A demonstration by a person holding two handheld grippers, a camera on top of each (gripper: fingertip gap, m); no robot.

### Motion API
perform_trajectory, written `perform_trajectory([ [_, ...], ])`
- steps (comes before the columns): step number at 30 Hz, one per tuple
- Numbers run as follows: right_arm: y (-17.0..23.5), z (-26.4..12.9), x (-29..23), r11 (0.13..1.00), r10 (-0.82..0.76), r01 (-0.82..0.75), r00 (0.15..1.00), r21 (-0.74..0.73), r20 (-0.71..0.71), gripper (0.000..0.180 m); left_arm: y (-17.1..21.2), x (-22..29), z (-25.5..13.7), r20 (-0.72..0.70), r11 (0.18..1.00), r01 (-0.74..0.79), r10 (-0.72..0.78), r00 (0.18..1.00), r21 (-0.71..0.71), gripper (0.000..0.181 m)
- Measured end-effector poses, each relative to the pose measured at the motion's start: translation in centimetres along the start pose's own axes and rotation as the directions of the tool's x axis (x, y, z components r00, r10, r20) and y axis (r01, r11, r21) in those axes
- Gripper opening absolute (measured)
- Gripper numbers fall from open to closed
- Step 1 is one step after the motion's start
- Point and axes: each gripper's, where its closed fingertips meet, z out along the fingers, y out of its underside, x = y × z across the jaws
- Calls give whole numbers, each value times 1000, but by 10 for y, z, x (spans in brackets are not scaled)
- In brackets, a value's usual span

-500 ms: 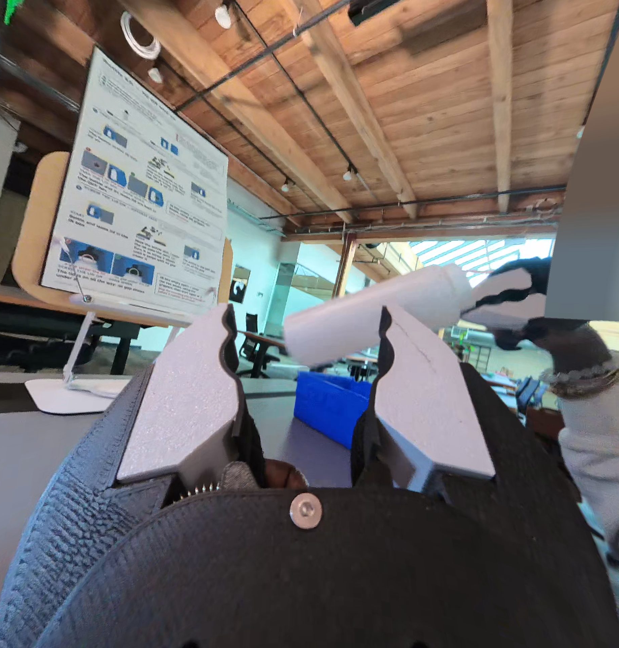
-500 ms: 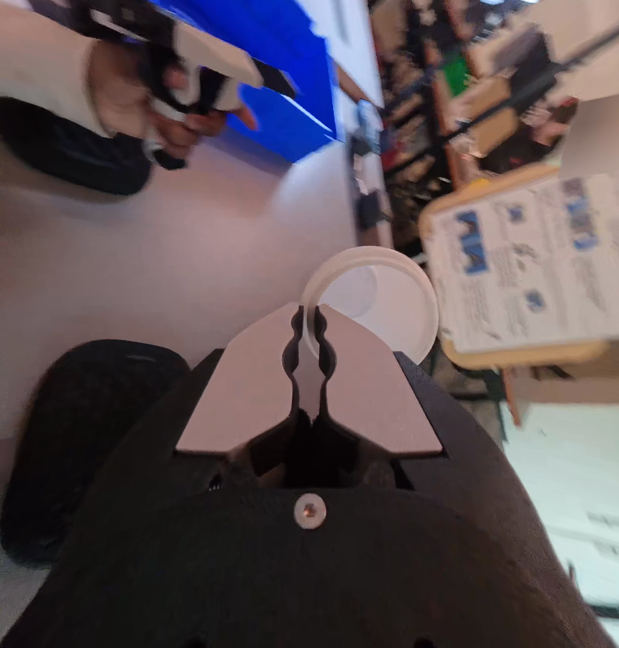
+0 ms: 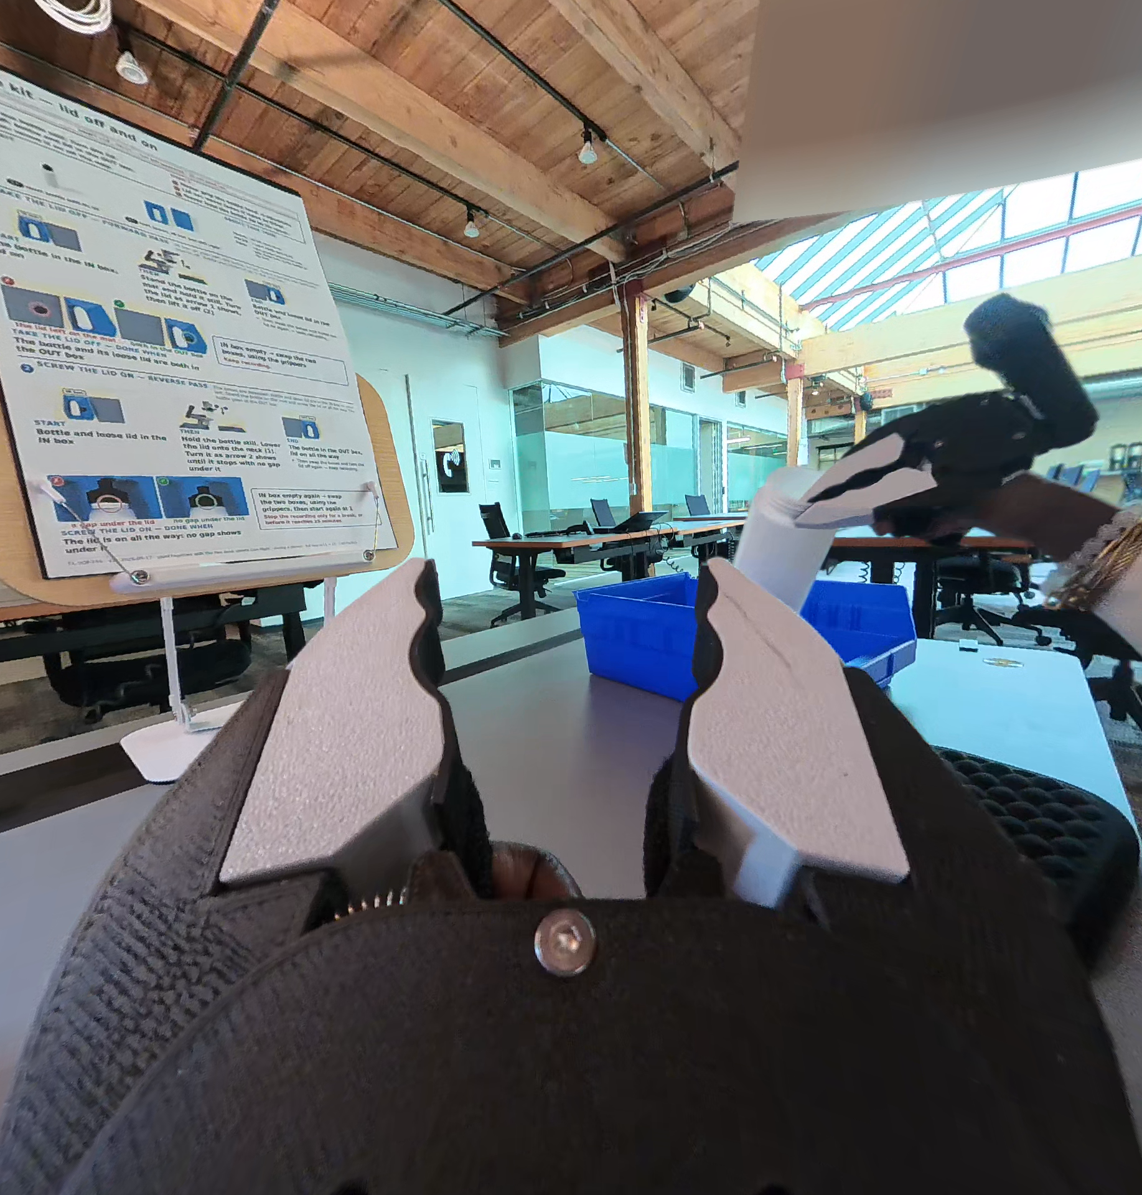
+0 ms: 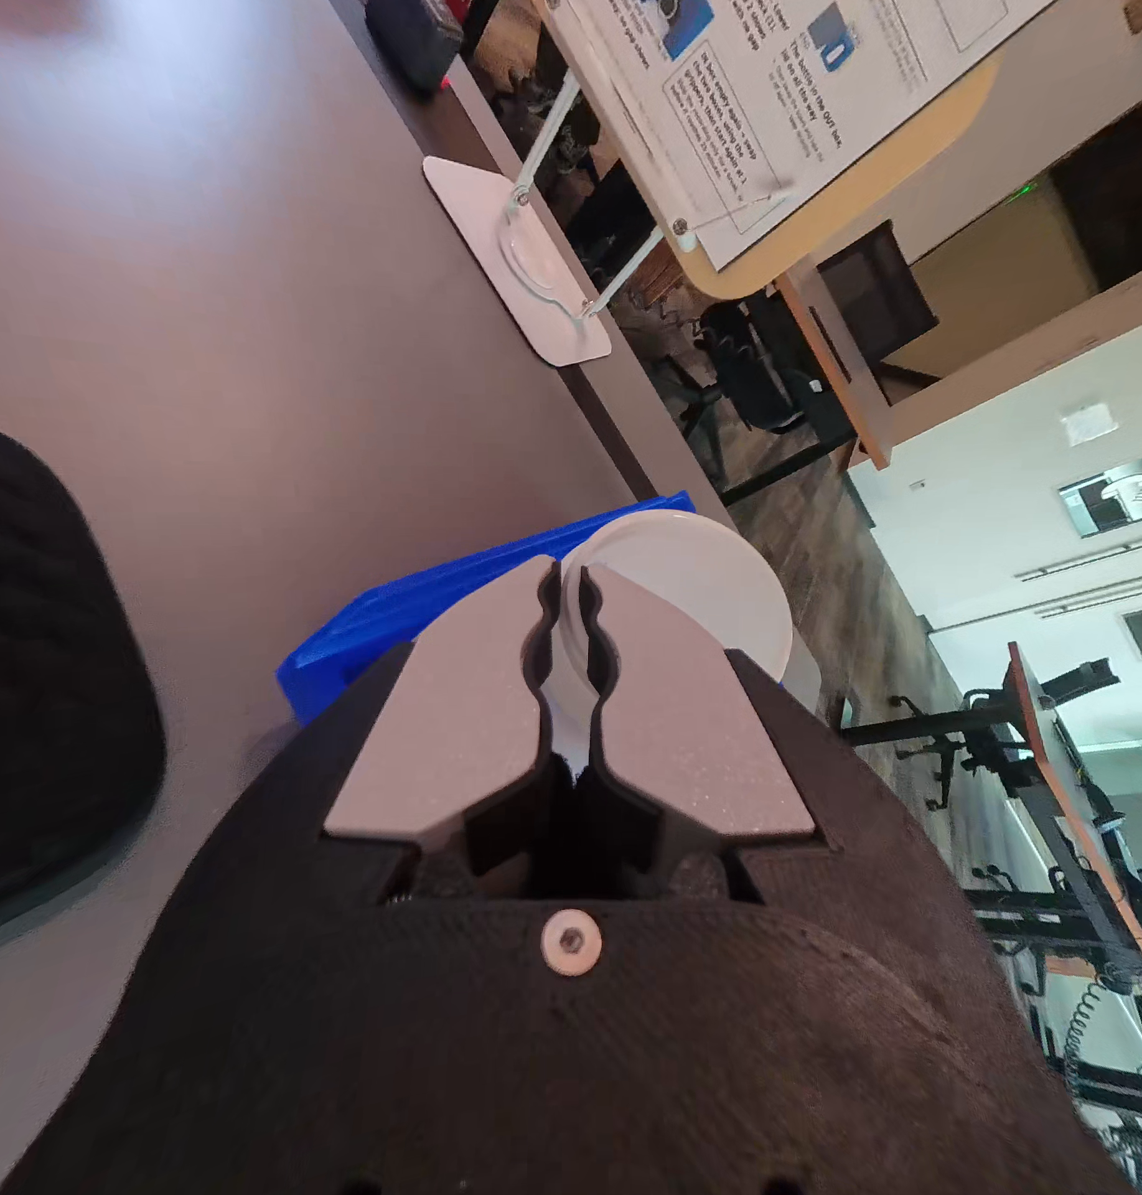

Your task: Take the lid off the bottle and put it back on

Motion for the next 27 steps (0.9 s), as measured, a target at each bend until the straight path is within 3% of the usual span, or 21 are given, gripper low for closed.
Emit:
perform_trajectory([
  [7,8,32,-1,984,9,-13,1000,178,20,5,3,1,0,0,1000,-24,24,1000,-15,75],
  [14,34,40,-13,975,90,-94,996,202,30,5,3,3,1,-7,999,-41,41,999,-21,75],
  [22,77,44,-37,959,276,-280,956,37,101,8,5,4,1,-7,998,-51,51,999,-29,74],
  [27,100,48,-52,945,324,-313,937,-100,130,10,7,4,1,-4,997,-67,67,998,-40,74],
])
